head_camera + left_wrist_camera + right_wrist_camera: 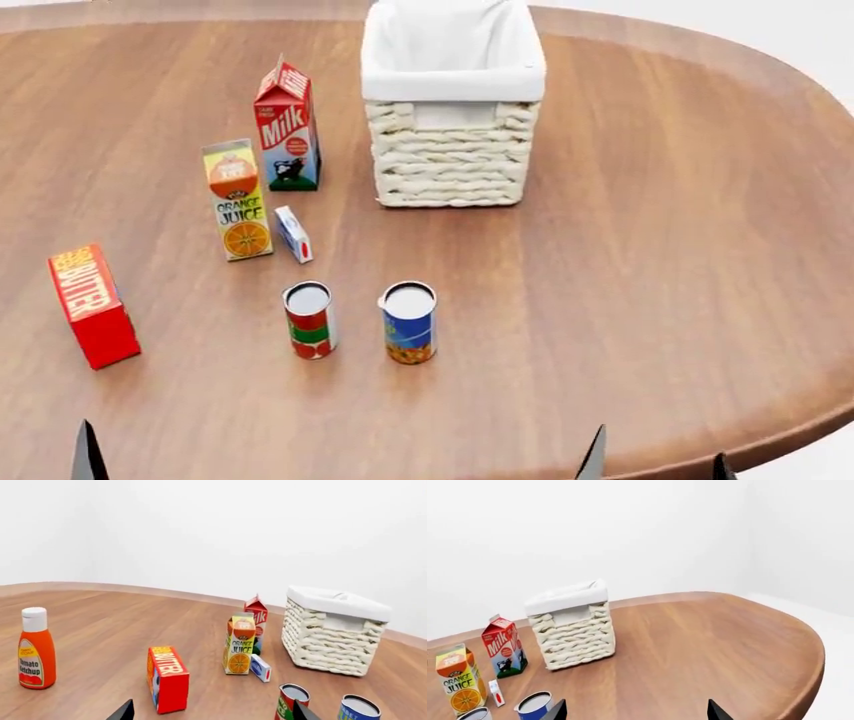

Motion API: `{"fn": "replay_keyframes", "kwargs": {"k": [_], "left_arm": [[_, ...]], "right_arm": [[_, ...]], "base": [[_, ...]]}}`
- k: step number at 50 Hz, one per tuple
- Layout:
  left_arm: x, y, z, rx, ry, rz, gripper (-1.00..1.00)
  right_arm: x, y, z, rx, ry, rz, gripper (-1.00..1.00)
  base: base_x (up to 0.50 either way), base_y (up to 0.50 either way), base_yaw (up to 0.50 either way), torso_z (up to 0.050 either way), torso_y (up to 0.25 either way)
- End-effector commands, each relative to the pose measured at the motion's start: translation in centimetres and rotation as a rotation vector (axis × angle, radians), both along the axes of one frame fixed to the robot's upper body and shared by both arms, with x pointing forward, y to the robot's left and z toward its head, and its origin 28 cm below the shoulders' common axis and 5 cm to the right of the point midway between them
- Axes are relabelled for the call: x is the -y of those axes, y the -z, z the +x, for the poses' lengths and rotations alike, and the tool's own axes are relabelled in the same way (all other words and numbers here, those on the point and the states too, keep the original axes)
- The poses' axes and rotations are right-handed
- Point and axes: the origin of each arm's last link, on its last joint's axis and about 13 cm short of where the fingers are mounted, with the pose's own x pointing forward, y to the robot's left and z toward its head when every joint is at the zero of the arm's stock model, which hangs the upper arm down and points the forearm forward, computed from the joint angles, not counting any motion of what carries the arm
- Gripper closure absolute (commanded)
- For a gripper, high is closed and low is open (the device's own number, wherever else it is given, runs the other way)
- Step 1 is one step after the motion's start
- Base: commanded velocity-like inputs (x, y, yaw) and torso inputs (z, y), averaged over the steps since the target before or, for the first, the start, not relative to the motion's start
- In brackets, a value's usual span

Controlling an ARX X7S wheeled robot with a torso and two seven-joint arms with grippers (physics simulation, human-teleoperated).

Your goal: Pick up the alphabet soup, and put it in the basket.

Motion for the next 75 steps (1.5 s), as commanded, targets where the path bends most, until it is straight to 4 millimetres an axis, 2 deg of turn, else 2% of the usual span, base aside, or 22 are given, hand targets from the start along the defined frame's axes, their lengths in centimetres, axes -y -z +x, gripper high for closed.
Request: {"fn": "replay_keyframes", "kwargs": {"k": [1, 30, 35, 36, 75], "left_arm": [[0.01, 0.02, 0.01, 0.0, 0.001, 0.001, -1.0], [-0.01, -0.01, -0.01, 0.003, 0.001, 0.001, -1.0], [-0.01, 0.02, 0.01, 0.002, 0.0, 0.002, -1.0], [0.07, 0.02, -0.05, 0.003, 0.002, 0.005, -1.0], [0.16, 0.02, 0.04, 0.002, 0.002, 0.009, -1.0]], "right_arm": [[-0.05, -0.01, -0.09, 0.015, -0.016, 0.002, -1.0], [-0.1, -0.01, -0.16, 0.023, -0.02, 0.001, -1.0], [-0.09, -0.06, -0.24, 0.039, -0.015, -0.014, -1.0], [-0.26, -0.13, -0.64, 0.072, -0.065, 0.011, -1.0], [-0.18, -0.07, -0.54, 0.08, -0.05, 0.016, -1.0]], "base": [[0.18, -0.05, 0.0, 0.0, 0.0], [0.25, -0.09, 0.0, 0.0, 0.0], [0.27, 0.0, 0.0, 0.0, 0.0], [0.37, 0.0, 0.0, 0.0, 0.0], [0.33, 0.0, 0.0, 0.0, 0.0]]}}
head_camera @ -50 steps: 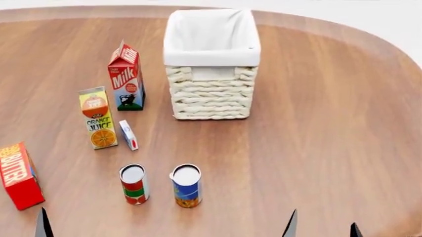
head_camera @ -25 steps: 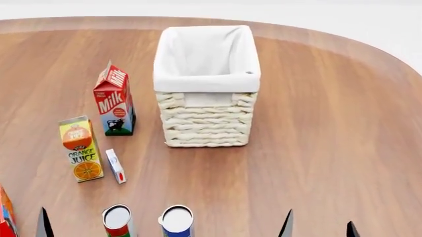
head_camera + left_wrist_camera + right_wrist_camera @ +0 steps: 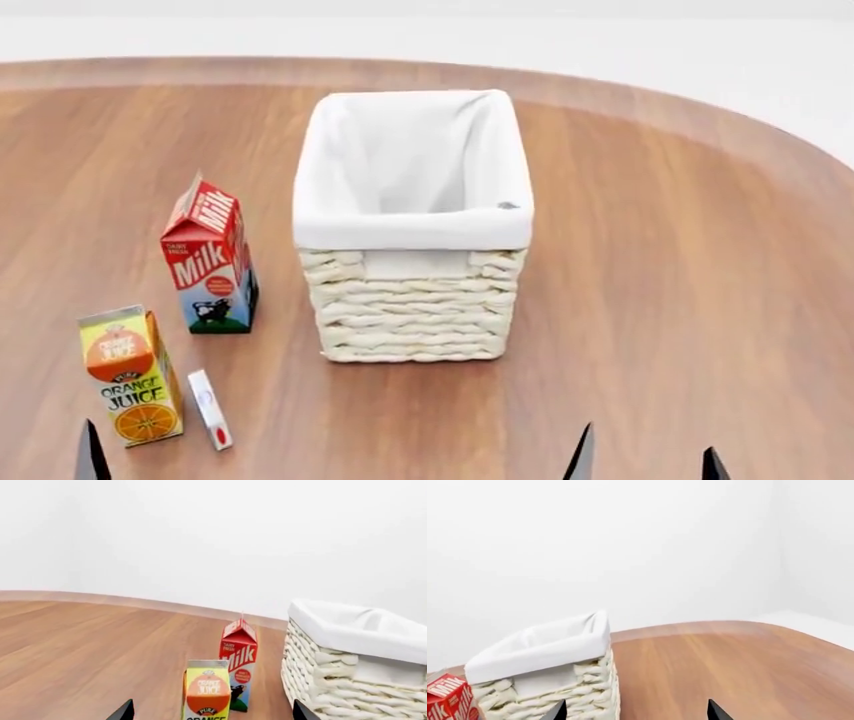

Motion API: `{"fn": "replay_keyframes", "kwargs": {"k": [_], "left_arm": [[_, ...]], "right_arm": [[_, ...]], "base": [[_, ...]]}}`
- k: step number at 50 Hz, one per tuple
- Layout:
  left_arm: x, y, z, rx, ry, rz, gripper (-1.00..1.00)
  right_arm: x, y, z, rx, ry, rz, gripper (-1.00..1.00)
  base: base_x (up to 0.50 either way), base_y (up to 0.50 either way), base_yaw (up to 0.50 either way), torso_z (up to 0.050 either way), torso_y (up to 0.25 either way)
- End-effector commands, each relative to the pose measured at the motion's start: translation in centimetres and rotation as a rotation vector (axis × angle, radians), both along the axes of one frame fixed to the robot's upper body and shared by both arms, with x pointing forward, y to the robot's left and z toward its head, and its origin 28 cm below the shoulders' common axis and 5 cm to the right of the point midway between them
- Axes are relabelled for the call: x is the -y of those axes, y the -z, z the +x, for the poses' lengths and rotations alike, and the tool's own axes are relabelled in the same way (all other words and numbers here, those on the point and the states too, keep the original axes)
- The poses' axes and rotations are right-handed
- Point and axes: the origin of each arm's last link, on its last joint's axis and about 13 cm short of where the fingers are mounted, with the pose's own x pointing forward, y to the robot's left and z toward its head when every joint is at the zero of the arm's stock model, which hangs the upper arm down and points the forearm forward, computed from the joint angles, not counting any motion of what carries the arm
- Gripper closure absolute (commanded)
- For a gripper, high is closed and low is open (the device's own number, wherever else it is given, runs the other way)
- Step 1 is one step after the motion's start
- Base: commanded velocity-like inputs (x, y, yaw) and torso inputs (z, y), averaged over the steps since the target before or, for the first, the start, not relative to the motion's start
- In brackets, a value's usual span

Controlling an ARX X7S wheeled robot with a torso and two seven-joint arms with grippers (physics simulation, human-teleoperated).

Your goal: Pick up the alphabet soup, and put it in the basket.

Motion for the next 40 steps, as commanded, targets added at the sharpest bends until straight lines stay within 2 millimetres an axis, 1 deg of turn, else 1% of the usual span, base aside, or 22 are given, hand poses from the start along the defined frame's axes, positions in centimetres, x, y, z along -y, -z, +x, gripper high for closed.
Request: {"fn": "replay_keyframes", "kwargs": {"k": [1, 40], "left_arm": [[0.03, 0.02, 0.01, 0.0, 0.0, 0.001, -1.0], [0.01, 0.11, 0.08, 0.0, 0.0, 0.003, -1.0]], "right_arm": [[0.03, 0.02, 0.0, 0.003, 0.002, 0.004, -1.0], [0.04, 0.03, 0.04, 0.002, 0.002, 0.007, -1.0]], "base": [[0.27, 0.0, 0.0, 0.0, 0.0], [0.27, 0.0, 0.0, 0.0, 0.0]]}}
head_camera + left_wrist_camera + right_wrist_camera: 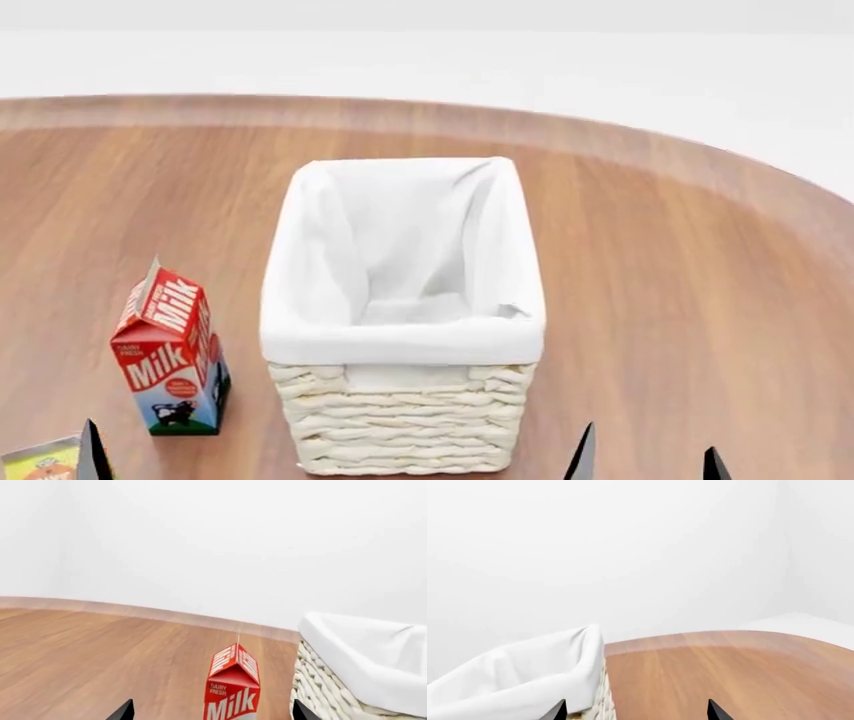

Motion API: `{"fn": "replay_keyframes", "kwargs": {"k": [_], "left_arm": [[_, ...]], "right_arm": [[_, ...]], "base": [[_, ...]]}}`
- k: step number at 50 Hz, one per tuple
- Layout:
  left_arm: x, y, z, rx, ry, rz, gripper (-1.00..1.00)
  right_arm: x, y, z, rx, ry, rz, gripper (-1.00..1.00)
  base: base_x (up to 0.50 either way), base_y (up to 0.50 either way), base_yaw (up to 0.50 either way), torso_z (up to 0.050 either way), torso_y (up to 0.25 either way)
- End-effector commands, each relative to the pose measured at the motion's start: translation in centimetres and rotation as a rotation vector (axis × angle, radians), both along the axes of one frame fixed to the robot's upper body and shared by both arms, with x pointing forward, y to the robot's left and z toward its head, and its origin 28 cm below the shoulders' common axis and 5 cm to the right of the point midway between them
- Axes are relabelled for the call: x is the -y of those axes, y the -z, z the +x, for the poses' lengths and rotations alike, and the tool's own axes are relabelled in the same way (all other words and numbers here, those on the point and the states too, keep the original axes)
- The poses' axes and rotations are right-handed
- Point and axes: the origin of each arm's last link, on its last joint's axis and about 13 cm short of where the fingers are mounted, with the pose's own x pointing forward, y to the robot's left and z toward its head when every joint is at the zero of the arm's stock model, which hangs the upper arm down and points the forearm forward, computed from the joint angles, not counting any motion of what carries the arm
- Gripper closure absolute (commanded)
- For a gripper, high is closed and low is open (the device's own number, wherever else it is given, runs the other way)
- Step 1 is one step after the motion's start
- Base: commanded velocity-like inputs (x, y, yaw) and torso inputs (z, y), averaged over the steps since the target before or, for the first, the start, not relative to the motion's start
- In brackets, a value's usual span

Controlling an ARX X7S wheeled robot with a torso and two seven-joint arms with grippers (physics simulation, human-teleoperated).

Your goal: Pick up the alphabet soup, and put it in the basket.

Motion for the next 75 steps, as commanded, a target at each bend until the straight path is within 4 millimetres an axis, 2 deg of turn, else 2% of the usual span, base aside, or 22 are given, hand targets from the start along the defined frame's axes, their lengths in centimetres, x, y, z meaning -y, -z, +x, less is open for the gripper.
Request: {"fn": "replay_keyframes", "kwargs": {"k": [1, 26, 32, 42, 46, 51, 75], "left_arm": [[0.0, 0.0, 0.0, 0.0, 0.0, 0.001, -1.0], [0.0, -0.1, -0.1, 0.002, -0.002, -0.001, -1.0], [0.0, 0.0, 0.0, -0.002, -0.001, 0.003, -1.0], [-0.1, 0.0, 0.0, -0.002, -0.012, 0.008, -1.0], [-0.1, 0.0, 0.1, -0.004, -0.012, 0.011, -1.0], [-0.2, 0.0, 0.0, -0.005, -0.011, 0.012, -1.0], [-0.1, 0.0, 0.0, -0.006, -0.009, 0.016, -1.0]], "right_arm": [[0.0, 0.0, 0.0, -0.001, 0.0, 0.003, -1.0], [0.1, 0.1, 0.2, -0.019, -0.007, 0.026, -1.0], [0.0, 0.4, 0.0, -0.017, -0.053, 0.001, -1.0], [2.7, 0.7, 0.4, -0.049, -0.071, 0.033, -1.0], [3.2, 0.4, 0.2, -0.055, -0.236, 0.067, -1.0], [3.6, -0.2, 0.0, -0.033, -0.316, 0.102, -1.0], [2.7, -0.2, -2.5, 0.013, -0.792, 0.057, -1.0]], "base": [[0.27, 0.0, 0.0, 0.0, 0.0], [0.05, 0.0, 0.0, 0.0, 0.0], [0.0, 0.0, 0.0, 0.0, 0.0], [0.0, 0.0, 0.0, 0.0, 0.0], [0.0, 0.0, 0.0, 0.0, 0.0], [0.0, 0.0, 0.0, 0.0, 0.0], [0.0, 0.0, 0.0, 0.0, 0.0]]}}
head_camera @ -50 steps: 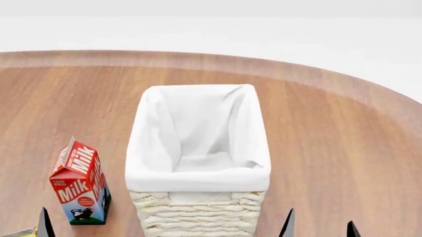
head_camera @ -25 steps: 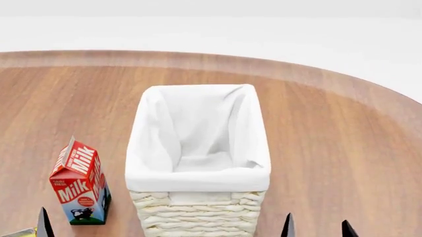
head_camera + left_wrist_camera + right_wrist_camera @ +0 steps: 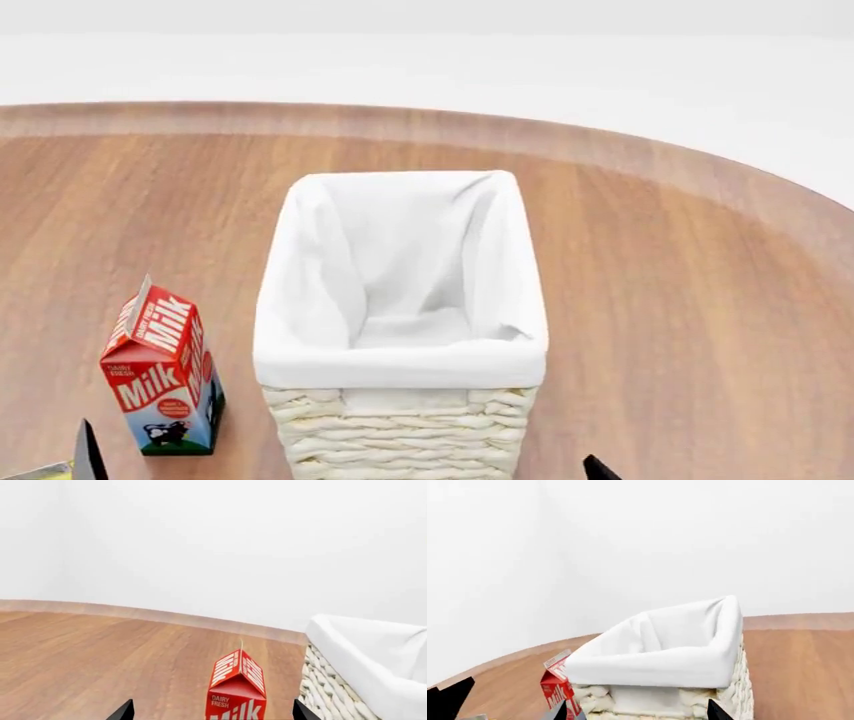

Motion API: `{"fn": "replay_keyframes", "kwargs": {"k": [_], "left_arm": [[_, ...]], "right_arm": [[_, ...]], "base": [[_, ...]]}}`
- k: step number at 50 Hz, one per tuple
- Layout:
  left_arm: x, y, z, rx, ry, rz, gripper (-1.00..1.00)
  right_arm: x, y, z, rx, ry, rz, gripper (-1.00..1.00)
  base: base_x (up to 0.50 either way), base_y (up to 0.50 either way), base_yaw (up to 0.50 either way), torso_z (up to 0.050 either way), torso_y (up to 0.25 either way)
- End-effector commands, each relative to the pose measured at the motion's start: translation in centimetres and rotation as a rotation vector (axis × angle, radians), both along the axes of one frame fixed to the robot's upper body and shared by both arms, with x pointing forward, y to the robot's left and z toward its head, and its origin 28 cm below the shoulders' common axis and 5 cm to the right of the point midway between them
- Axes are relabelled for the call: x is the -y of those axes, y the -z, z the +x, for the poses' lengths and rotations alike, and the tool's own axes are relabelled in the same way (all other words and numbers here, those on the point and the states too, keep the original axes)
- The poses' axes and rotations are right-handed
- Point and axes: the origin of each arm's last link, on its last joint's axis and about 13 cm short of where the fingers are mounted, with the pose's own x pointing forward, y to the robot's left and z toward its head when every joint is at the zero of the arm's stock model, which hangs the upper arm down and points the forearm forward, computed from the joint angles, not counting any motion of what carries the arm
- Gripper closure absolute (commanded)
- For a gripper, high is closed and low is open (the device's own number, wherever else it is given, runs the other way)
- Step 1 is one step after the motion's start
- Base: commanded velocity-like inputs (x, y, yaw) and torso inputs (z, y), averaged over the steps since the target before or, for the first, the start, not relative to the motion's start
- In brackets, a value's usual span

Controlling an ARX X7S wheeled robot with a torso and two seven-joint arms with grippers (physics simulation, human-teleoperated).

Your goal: Pick up the alphabet soup, and put it in the basket.

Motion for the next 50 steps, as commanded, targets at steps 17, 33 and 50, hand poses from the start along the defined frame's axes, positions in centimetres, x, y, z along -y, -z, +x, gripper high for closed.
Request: {"fn": "replay_keyframes", "kwargs": {"k": [17, 33, 50], "left_arm": [[0.2, 0.1, -0.1, -0.001, 0.003, 0.006, -1.0], [0.3, 0.1, 0.0, -0.005, 0.006, 0.009, -1.0], [0.4, 0.3, 0.2, -0.013, 0.012, 0.014, -1.0]], "right_arm": [[-1.1, 0.3, -2.0, 0.028, -0.347, -0.066, -1.0], [-1.5, 0.8, -2.6, 0.029, -0.449, -0.147, -1.0], [-1.8, 1.2, -3.0, 0.022, -0.494, -0.252, -1.0]], "base": [[0.0, 0.0, 0.0, 0.0, 0.0], [0.0, 0.0, 0.0, 0.0, 0.0], [0.0, 0.0, 0.0, 0.0, 0.0]]}}
